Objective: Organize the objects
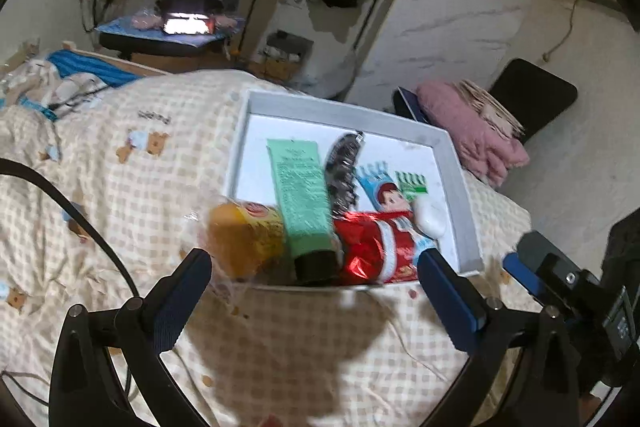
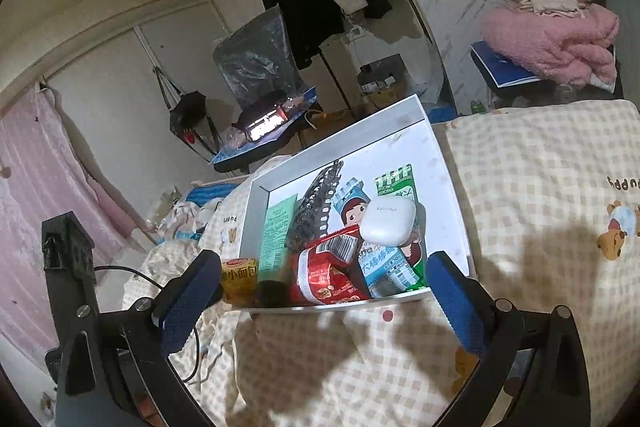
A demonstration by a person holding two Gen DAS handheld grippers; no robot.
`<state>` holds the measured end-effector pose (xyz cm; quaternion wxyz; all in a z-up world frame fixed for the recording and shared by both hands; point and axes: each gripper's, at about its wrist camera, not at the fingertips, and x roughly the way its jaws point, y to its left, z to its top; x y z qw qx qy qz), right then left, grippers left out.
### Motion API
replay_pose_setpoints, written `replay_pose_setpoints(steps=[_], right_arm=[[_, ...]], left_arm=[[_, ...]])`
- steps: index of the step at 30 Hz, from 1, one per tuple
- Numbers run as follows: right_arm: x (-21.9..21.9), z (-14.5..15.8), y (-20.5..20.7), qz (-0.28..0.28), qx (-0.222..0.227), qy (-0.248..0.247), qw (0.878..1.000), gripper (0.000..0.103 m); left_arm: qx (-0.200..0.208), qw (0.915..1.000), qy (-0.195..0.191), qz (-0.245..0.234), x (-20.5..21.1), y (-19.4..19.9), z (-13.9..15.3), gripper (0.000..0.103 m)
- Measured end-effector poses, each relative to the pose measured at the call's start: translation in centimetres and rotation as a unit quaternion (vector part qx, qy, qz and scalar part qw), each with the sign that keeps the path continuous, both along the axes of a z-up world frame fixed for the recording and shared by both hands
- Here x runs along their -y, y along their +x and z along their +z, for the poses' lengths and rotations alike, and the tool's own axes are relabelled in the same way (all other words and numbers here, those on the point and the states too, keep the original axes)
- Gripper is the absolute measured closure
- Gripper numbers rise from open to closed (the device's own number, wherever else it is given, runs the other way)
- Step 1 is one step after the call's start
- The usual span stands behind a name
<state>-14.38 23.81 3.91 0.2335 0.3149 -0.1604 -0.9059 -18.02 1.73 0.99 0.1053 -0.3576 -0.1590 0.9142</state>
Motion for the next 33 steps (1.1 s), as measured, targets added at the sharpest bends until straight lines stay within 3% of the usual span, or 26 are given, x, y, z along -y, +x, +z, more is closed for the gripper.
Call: replay_pose_setpoints(steps=[20, 28, 33], right_arm=[[0.4, 0.6, -0.1, -0.012, 0.022, 0.016, 1.0, 0.0], [0.6, 1.8, 0.8, -0.086, 0.029, 0.118, 0.989, 0.0], [-0.9, 0.9, 0.3, -0.077, 0.081, 0.082, 0.99, 0.0]], left_arm=[[0.013, 0.9997, -0.001, -0.021, -0.9, -0.2, -0.5, 0.0], [0.013, 0.9999, -0.006, 0.0, -0.9, -0.1, -1.3, 0.0], [0.017, 0.9998, -0.003, 0.013, -0.6, 0.2, -1.1, 0.0]])
